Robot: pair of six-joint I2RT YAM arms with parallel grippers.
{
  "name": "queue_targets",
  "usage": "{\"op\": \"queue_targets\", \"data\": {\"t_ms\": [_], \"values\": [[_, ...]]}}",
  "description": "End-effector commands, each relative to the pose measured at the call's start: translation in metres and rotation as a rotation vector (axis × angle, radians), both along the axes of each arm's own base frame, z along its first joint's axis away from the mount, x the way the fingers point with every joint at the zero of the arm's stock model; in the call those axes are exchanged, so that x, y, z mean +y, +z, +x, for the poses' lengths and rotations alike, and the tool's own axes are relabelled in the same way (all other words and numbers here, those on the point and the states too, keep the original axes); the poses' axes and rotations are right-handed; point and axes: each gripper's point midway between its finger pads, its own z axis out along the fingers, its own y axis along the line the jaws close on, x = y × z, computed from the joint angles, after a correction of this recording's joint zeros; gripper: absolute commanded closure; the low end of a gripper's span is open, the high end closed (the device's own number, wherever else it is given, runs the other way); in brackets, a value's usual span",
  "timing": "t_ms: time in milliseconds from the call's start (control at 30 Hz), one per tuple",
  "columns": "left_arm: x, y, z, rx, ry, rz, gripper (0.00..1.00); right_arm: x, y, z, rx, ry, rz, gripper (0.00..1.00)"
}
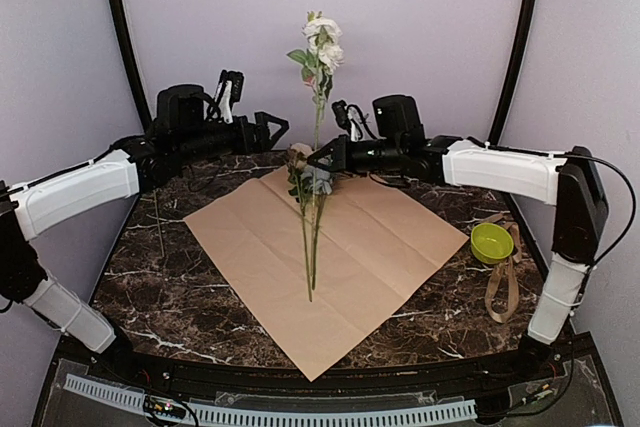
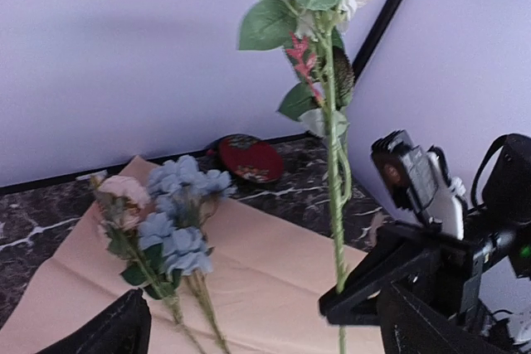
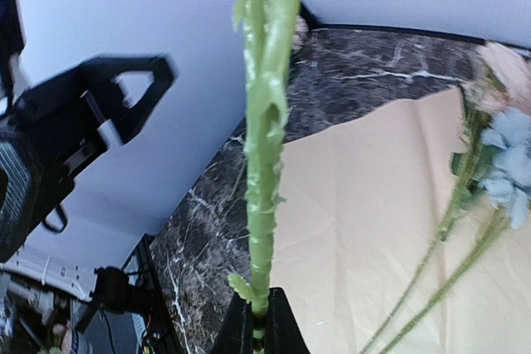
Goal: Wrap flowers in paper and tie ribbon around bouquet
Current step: Pass from the left arm to the right, then place the fake flower on the flattened wrapping paper.
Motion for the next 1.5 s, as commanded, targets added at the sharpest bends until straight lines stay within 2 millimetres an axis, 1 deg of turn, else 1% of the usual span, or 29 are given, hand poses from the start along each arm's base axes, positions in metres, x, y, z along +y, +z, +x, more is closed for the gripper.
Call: {"op": "queue_targets", "data": {"t_ms": [0, 67, 133, 200, 233, 333, 367, 467, 600, 667, 767, 867, 900, 967, 1033, 1100, 1167, 1233, 1267, 1300, 1367, 1400, 1433, 1467], "values": [[0.058, -0.045, 0.017, 0.080, 0.203, 0.298, 0.01, -0.029, -0.056, 0.040, 0.204, -0.130, -0.041, 1.00], [0.077, -0.071, 0.021, 0.148, 0.227, 0.353, 0.01, -0.039, -0.081, 0.052, 0.244, -0.178, -0.083, 1.00], [0.100, -0.098, 0.026, 0.217, 0.263, 0.382, 0.01, -0.049, -0.103, 0.061, 0.277, -0.223, -0.113, 1.00], [0.124, -0.115, 0.032, 0.275, 0.327, 0.400, 0.01, -0.054, -0.119, 0.068, 0.308, -0.252, -0.126, 1.00], [0.127, -0.119, 0.034, 0.295, 0.330, 0.406, 0.01, -0.055, -0.127, 0.071, 0.321, -0.261, -0.133, 1.00], [0.120, -0.113, 0.036, 0.285, 0.280, 0.411, 0.01, -0.056, -0.152, 0.077, 0.370, -0.267, -0.159, 1.00], [0.121, -0.112, 0.036, 0.283, 0.281, 0.411, 0.01, -0.055, -0.164, 0.077, 0.391, -0.265, -0.175, 1.00], [0.123, -0.111, 0.034, 0.278, 0.284, 0.413, 0.01, -0.053, -0.183, 0.076, 0.427, -0.252, -0.193, 1.00], [0.125, -0.106, 0.033, 0.261, 0.291, 0.413, 0.01, -0.051, -0.200, 0.078, 0.457, -0.243, -0.226, 1.00], [0.125, -0.106, 0.033, 0.258, 0.290, 0.414, 0.01, -0.053, -0.203, 0.081, 0.460, -0.257, -0.237, 1.00], [0.128, -0.105, 0.034, 0.253, 0.304, 0.424, 0.01, -0.059, -0.202, 0.086, 0.437, -0.299, -0.260, 0.83], [0.133, -0.108, 0.036, 0.253, 0.326, 0.441, 0.01, -0.067, -0.196, 0.092, 0.388, -0.331, -0.307, 0.72], [0.137, -0.110, 0.038, 0.261, 0.337, 0.440, 0.01, -0.071, -0.196, 0.093, 0.375, -0.345, -0.335, 0.66], [0.149, -0.117, 0.043, 0.294, 0.368, 0.427, 0.02, -0.079, -0.192, 0.098, 0.331, -0.373, -0.386, 0.59], [0.168, -0.126, 0.052, 0.336, 0.417, 0.423, 0.02, -0.086, -0.187, 0.100, 0.293, -0.390, -0.431, 0.54], [0.202, -0.139, 0.062, 0.390, 0.507, 0.433, 0.02, -0.090, -0.180, 0.101, 0.253, -0.396, -0.471, 0.51], [0.240, -0.154, 0.070, 0.456, 0.601, 0.431, 0.04, -0.093, -0.170, 0.100, 0.206, -0.396, -0.507, 0.50], [0.276, -0.171, 0.076, 0.533, 0.687, 0.391, 0.05, -0.092, -0.159, 0.097, 0.160, -0.389, -0.525, 0.50], [0.289, -0.179, 0.079, 0.564, 0.712, 0.369, 0.06, -0.091, -0.154, 0.094, 0.140, -0.381, -0.530, 0.50], [0.302, -0.187, 0.083, 0.593, 0.729, 0.344, 0.08, -0.089, -0.150, 0.092, 0.124, -0.373, -0.531, 0.49], [0.319, -0.201, 0.090, 0.641, 0.743, 0.313, 0.15, -0.086, -0.146, 0.086, 0.106, -0.350, -0.534, 0.49], [0.327, -0.209, 0.093, 0.661, 0.750, 0.317, 0.18, -0.085, -0.146, 0.083, 0.100, -0.342, -0.537, 0.49], [0.334, -0.220, 0.096, 0.689, 0.759, 0.336, 0.19, -0.086, -0.145, 0.081, 0.095, -0.336, -0.543, 0.49], [0.341, -0.225, 0.099, 0.702, 0.774, 0.364, 0.20, -0.086, -0.146, 0.080, 0.089, -0.332, -0.551, 0.49]]}}
